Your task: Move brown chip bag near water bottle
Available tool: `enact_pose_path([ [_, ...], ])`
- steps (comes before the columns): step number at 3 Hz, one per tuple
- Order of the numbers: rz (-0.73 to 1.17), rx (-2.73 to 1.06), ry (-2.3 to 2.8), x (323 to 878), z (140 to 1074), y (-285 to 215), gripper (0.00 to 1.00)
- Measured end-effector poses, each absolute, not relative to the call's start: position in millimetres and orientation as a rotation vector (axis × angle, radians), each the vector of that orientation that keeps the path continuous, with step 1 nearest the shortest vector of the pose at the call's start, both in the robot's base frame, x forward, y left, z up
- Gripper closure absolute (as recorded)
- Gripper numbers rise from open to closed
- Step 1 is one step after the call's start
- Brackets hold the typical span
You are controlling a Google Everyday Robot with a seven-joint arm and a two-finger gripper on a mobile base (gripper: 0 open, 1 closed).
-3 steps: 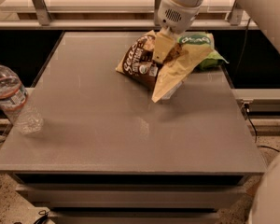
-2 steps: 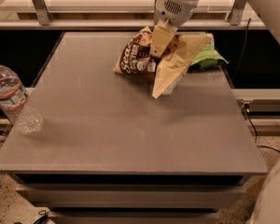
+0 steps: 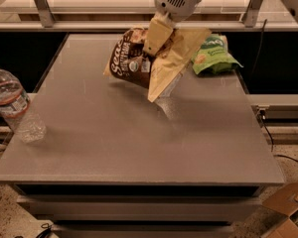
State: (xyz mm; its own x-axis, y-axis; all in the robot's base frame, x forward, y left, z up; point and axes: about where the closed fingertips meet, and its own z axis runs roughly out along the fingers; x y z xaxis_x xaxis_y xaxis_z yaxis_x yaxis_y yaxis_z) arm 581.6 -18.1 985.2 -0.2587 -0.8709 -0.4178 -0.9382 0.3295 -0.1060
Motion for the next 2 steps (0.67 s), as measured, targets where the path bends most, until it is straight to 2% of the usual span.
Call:
enact_pose_path([
  [2, 0.235, -1.607, 2.165, 579, 984, -6, 1.00],
])
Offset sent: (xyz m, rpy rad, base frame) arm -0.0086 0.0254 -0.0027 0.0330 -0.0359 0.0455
